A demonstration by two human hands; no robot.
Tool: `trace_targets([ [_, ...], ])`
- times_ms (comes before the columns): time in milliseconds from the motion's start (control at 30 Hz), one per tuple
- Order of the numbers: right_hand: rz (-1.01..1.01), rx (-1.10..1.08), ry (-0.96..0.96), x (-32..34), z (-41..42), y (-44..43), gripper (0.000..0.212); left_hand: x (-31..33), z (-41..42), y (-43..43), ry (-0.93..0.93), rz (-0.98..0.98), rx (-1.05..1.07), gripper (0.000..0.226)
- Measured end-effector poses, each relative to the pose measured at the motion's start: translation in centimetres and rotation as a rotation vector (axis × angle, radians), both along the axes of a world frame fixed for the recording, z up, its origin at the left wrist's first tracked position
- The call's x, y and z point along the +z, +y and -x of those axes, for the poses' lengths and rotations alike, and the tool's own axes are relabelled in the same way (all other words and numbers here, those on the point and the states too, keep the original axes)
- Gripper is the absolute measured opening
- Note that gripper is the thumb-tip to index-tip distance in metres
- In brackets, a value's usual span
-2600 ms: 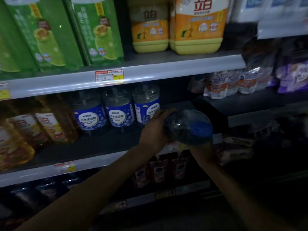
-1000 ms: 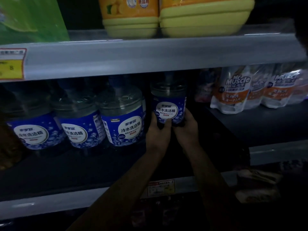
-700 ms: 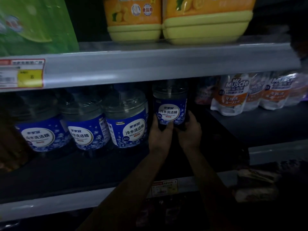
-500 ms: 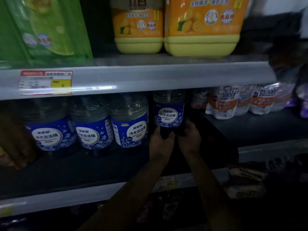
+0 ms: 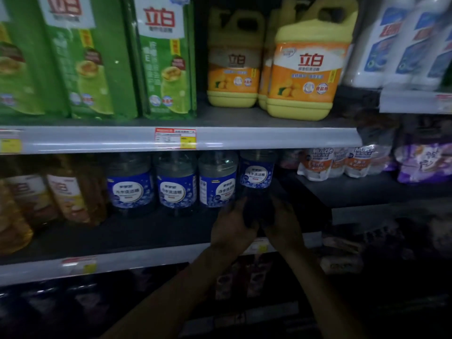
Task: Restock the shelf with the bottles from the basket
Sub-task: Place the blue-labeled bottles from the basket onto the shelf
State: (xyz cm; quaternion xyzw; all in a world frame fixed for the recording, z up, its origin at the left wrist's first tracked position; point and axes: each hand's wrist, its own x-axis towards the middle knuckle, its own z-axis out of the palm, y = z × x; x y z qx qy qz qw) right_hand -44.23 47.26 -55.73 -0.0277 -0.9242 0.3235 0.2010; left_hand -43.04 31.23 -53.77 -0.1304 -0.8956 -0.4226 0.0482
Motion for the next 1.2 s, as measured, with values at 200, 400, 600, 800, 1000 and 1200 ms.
trace_targets([
  [200,-0.261,0.002,0.024,3.1,-5.5,-4.3,0.08,3.0,-5.5,-6.7,0.124,0.273,0.012,0.082],
  [400,-0.331,0.148,0.053,4.8,-10.3,-9.8,0.09,4.3,-9.5,-14.9,0.203,0.499,0.062,0.087],
  [600,-0.295,0.311,0.029,6.0,-14.1,-16.7,0.09,4.0,-15.1,-23.9,0.214,0.611,0.121,0.089],
  [800,-0.355,0.491,-0.065,4.9,-16.7,-24.3,0.093,2.2,-21.3,-32.7,0.142,0.68,0.214,0.09],
  [1000,-0.529,0.678,-0.14,2.4,-18.5,-29.9,0.097,0.0,-27.4,-40.3,0.055,0.773,0.289,0.087],
  [1200,-0.615,0.883,-0.249,-1.5,-21.0,-34.1,0.094,-5.0,-32.7,-48.0,-0.13,0.72,0.415,0.082],
])
